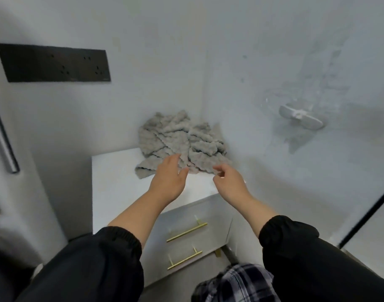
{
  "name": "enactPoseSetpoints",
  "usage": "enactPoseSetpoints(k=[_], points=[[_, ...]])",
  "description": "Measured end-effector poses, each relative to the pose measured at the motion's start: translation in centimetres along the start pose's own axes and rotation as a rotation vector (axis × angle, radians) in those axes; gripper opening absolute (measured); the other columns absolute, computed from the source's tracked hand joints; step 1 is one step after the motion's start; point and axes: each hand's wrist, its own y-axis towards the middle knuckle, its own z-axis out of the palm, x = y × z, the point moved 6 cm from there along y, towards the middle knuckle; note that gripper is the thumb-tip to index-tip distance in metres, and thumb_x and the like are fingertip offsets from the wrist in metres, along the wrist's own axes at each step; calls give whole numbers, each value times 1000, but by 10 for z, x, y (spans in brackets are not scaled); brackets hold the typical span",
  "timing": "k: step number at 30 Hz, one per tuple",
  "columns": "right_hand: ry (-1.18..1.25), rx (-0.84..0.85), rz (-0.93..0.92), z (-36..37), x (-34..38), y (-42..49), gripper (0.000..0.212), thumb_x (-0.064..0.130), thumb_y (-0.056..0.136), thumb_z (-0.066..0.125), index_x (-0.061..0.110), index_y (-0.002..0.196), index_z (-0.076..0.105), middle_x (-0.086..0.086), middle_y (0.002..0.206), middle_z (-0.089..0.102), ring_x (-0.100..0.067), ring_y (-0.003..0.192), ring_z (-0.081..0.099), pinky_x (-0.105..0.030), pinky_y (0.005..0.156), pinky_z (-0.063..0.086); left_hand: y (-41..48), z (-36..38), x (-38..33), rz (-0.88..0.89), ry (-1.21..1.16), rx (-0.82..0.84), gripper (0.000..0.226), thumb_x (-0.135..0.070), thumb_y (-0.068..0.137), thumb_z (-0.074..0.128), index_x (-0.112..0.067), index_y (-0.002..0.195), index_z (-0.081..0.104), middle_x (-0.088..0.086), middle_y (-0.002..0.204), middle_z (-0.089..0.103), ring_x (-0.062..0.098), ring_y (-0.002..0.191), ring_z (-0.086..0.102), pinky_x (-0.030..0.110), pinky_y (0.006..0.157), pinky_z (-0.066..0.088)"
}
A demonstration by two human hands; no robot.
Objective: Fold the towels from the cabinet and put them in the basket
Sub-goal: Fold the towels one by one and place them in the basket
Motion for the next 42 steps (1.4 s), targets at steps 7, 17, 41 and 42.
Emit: enactPoseSetpoints(k=[7, 17, 41, 42], points=[[-150, -29, -191, 11, 24, 50, 44, 14, 93, 50, 11, 136, 43, -3, 141, 42, -15, 129, 38, -17, 95, 27, 35, -5, 53, -19, 78, -78, 58, -31, 99, 43, -16, 150, 19, 6, 158, 17, 24, 144, 17, 41, 117, 19], [-579, -73, -281, 44, 64, 156, 65, 42, 95, 45, 17, 150, 21, -11, 160, 4, -27, 147, 3, -49, 119, 7, 72, 15, 142, -205, 200, -24, 59, -41, 102, 28, -21, 153, 6, 9, 160, 2, 24, 147, 4, 40, 119, 11], [-295, -168, -211, 102, 42, 192, 13, 34, 85, 62, 24, 92, 57, 7, 96, 56, -20, 98, 54, -45, 98, 39, 98, 29, 138, -11, 396, -149, 88, -74, 85, 26, -33, 145, -24, -5, 155, -28, 13, 143, -25, 43, 118, -7], [-243, -174, -182, 100, 43, 196, 13, 33, 84, 64, 26, 90, 55, 8, 94, 56, -19, 95, 54, -46, 99, 39, 102, 30, 139, -21, 412, -146, 91, -76, 83, 26, -31, 143, -27, -3, 155, -29, 14, 143, -26, 44, 118, -7]])
